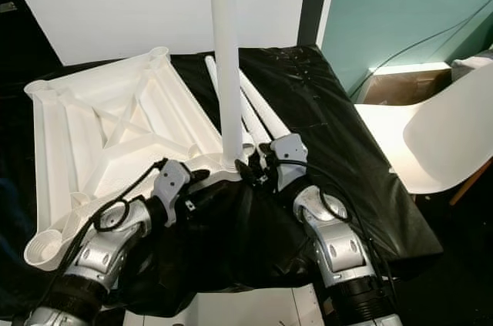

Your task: Building children table

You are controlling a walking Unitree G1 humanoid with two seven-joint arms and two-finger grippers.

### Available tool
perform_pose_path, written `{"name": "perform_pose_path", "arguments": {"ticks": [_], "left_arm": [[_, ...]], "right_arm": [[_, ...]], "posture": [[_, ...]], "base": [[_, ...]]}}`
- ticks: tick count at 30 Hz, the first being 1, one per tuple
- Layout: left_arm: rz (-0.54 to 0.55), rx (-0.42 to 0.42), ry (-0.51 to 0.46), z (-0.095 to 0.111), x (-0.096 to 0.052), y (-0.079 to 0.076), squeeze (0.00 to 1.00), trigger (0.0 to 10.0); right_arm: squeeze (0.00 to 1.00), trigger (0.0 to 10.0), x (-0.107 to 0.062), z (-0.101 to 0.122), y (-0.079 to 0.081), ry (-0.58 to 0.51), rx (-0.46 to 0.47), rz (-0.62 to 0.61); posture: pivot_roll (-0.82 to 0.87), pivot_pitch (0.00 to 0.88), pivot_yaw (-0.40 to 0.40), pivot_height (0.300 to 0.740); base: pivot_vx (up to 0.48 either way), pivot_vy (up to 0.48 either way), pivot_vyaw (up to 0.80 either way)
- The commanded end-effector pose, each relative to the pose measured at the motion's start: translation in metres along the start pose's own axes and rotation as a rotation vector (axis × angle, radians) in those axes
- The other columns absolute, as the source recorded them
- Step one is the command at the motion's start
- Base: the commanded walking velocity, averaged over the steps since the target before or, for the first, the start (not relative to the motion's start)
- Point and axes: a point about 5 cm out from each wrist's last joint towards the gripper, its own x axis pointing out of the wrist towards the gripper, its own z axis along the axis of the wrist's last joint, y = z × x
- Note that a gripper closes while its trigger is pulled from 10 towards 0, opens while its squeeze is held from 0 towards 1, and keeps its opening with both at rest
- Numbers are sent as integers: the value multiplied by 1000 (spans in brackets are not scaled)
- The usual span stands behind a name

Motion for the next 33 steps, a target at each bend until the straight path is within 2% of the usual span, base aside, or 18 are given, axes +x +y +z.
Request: {"name": "perform_pose_path", "arguments": {"ticks": [1,8,11,14,15,17,20,22,23,24,26,27,33], "left_arm": [[70,8,15,-5,-2,4,0,10000],[124,7,-14,-2,-6,9,0,10000],[221,18,5,-5,-10,22,0,10000],[242,30,41,-9,-12,25,0,10000],[239,30,80,-14,-13,26,0,10000],[214,24,134,-22,-15,24,0,10000],[204,29,167,-26,-17,23,0,10000],[181,13,256,-40,-21,20,0,10000],[181,13,256,-40,-21,20,0,10000],[166,5,294,-46,-22,17,0,4863],[155,-1,315,-49,-23,16,0,4863],[154,-16,318,-50,-23,15,0,0],[174,-57,268,-41,-14,16,0,0]], "right_arm": [[0,10000,-1,0,5,12,13,23],[0,10000,-1,-1,8,32,22,35],[0,10000,-1,1,6,37,25,39],[0,10000,-1,1,6,38,27,42],[0,10000,-1,1,7,39,27,49],[0,10000,-1,1,8,43,27,56],[0,10000,0,1,8,44,27,57],[0,10000,0,1,8,47,27,58],[0,10000,0,1,8,47,27,58],[0,10000,0,1,8,49,27,60],[0,10000,0,1,7,50,27,61],[0,10000,1,1,8,51,26,68],[0,10000,1,0,8,54,26,70]], "posture": [[-55,0,27,740],[-45,0,22,740],[-35,0,17,740],[-31,0,15,740],[-29,0,13,740],[-27,0,12,740],[-26,0,10,740],[-24,0,9,740],[-24,0,9,740],[-23,0,7,740],[-23,0,7,740],[-23,0,7,740],[-22,0,3,740]], "base": [[0,0,0],[0,0,0],[0,0,0],[0,0,0],[0,0,0],[0,0,0],[0,0,0],[0,0,0],[0,0,0],[0,0,0],[0,0,0],[0,0,0],[0,0,0]]}}
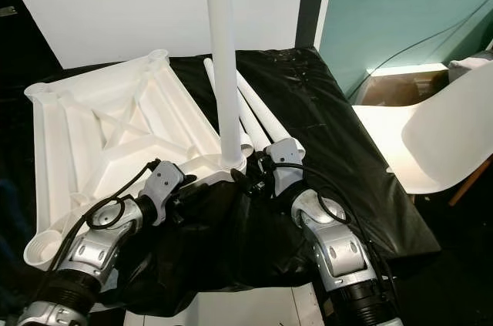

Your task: Building children table

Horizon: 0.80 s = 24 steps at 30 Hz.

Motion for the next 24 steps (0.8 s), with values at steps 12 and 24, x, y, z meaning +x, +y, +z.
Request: {"name": "perform_pose_path", "arguments": {"ticks": [12,24], "left_arm": [[354,-141,227,-33,-3,29,0,0],[532,-153,261,-33,-12,49,0,0]], "right_arm": [[0,10000,1,-2,3,10,31,3],[0,10000,2,-2,4,12,42,3]], "posture": [[-28,0,11,740],[-25,0,7,740]], "base": [[0,0,0],[0,0,0]]}}
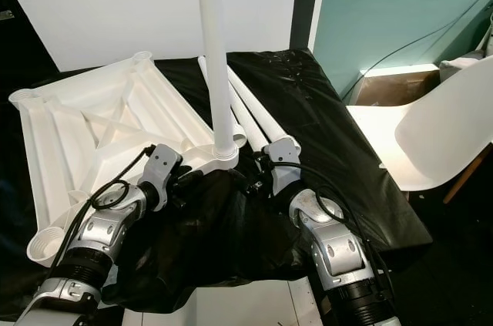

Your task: Building children table

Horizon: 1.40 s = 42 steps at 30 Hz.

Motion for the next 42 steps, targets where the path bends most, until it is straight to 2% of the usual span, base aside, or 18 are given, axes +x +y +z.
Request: {"name": "perform_pose_path", "arguments": {"ticks": [1,14,23,30,35,38,41,42], "left_arm": [[457,-49,158,-33,-16,28,0,0],[473,-19,196,-40,-26,35,0,0],[521,-26,228,-49,-42,42,0,0],[613,-51,252,-59,-61,47,0,0],[744,-79,257,-63,-75,54,0,0],[814,-88,245,-62,-79,56,20,0],[826,-88,243,-61,-80,56,20,0],[841,-88,238,-59,-81,56,149,0]], "right_arm": [[0,10000,0,-2,2,11,10,3],[0,10000,4,-2,2,12,22,7],[0,10000,5,-2,4,13,27,14],[0,10000,5,-4,6,19,36,15],[0,10000,5,-5,7,20,37,18],[0,10000,5,-4,7,18,37,19],[0,10000,6,-4,7,18,37,20],[0,10000,6,-4,7,18,37,21]], "posture": [[-25,0,7,740],[-5,0,0,740],[10,0,-3,740],[19,0,-3,740],[23,0,-3,740],[25,0,-5,740],[25,0,-5,740],[24,0,-3,740]], "base": [[0,0,0],[0,0,0],[0,0,0],[0,0,0],[0,0,0],[0,0,0],[0,0,0],[0,0,0]]}}
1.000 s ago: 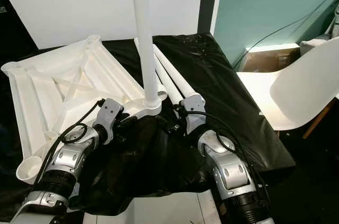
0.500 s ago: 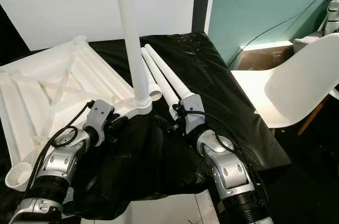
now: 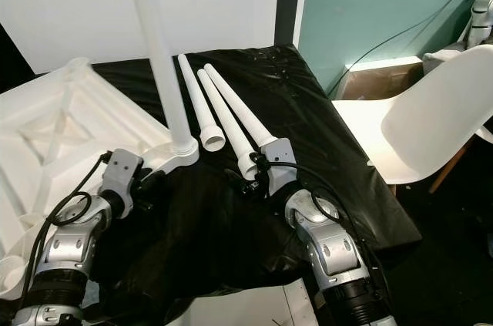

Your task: Building children table

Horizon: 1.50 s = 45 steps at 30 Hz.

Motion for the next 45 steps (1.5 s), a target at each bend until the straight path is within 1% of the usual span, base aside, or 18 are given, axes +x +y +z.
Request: {"name": "perform_pose_path", "arguments": {"ticks": [1,2,3,7,8,9,10,11,12,14,15,19,30,31,35,36,39,45], "left_arm": [[586,-29,184,-37,-18,30,149,0],[597,-30,179,-36,-18,30,149,0],[623,-47,154,-31,-16,29,224,0],[628,-68,125,-25,-12,24,224,0],[573,-96,76,-17,-5,14,161,0],[573,-96,76,-17,-5,14,161,0],[438,-107,2,-4,7,-8,0,0],[315,-112,-63,7,14,-27,0,4471],[237,-112,-104,15,18,-38,0,4471],[237,-112,-104,15,18,-38,0,4471],[151,-78,-151,24,20,-52,0,10000],[61,-36,-206,34,22,-67,0,10000],[51,-1,-230,37,21,-64,0,10000],[57,-8,-244,38,20,-61,1000,10000],[57,0,-278,43,19,-61,1000,10000],[55,3,-302,47,19,-62,0,10000],[17,-27,-397,59,15,-62,0,10000],[-21,-49,-491,71,7,-61,0,10000]], "right_arm": [[0,10000,2,-3,2,14,16,10],[0,10000,2,-3,2,14,16,10],[0,10000,2,-3,2,14,16,11],[0,10000,3,-3,1,14,15,11],[0,10000,3,-3,2,13,14,11],[0,10000,3,-3,2,13,14,11],[0,10000,3,-3,2,12,18,7],[0,10000,3,-4,3,12,22,3],[0,10000,4,-5,4,12,25,2],[0,10000,4,-5,4,12,25,2],[0,10000,4,-5,5,11,27,1],[0,10000,5,-5,5,10,25,3],[0,10000,6,-4,7,3,29,0],[0,10000,7,-4,7,2,29,-3],[0,10000,8,-3,7,0,29,-5],[0,10000,8,-3,7,-1,29,-6],[0,10000,7,-3,8,-1,29,-8],[0,10000,5,-5,8,5,24,-7]], "posture": [[24,0,-3,740],[24,0,-3,740],[23,0,-8,740],[21,0,-7,740],[22,0,-1,740],[22,0,-1,740],[27,0,11,740],[28,0,13,740],[28,0,14,740],[28,0,14,740],[29,0,13,740],[37,0,19,740],[46,0,24,740],[45,0,30,740],[41,0,31,740],[41,0,31,740],[36,0,32,740],[33,0,35,740]], "base": [[0,0,0],[0,0,0],[0,0,0],[0,0,0],[0,0,0],[0,0,0],[0,0,0],[0,0,0],[0,0,0],[0,0,0],[0,0,0],[0,0,0],[0,0,0],[0,0,0],[0,0,0],[0,0,0],[0,0,0],[0,0,0]]}}
